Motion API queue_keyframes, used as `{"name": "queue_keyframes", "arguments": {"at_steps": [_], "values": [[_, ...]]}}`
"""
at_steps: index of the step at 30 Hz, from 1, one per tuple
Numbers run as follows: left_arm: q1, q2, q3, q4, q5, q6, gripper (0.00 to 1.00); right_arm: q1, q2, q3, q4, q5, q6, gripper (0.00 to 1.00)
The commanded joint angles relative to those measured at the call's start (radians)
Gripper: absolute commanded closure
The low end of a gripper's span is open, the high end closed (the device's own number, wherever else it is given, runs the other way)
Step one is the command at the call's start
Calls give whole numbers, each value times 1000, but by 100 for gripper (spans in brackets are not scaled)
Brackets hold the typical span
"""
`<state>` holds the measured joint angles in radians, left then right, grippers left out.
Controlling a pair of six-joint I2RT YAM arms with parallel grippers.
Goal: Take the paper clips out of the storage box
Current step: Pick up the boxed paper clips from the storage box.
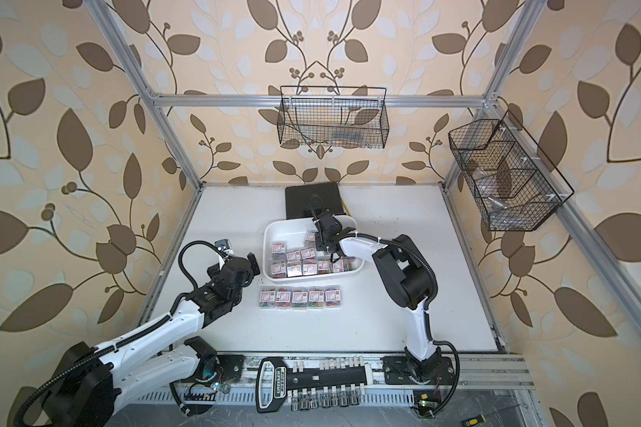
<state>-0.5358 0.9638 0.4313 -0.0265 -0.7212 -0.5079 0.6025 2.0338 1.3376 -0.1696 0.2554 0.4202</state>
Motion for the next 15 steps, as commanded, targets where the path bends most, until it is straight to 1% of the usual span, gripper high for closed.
{"name": "queue_keyframes", "arguments": {"at_steps": [1, 5, 10, 15], "values": [[4, -27, -15, 10, -52, -24, 1, 8, -7, -24, -71, 43, -19, 45], [5, -13, -7, 2, -58, -30, 1, -1, 26, -5, -77, 19, -20, 44], [4, 7, 6, -6, -58, -32, 1, -3, 73, 40, -115, 27, -14, 39], [5, 9, 8, -7, -60, -34, 1, 11, 53, 31, -118, 36, -17, 37]]}}
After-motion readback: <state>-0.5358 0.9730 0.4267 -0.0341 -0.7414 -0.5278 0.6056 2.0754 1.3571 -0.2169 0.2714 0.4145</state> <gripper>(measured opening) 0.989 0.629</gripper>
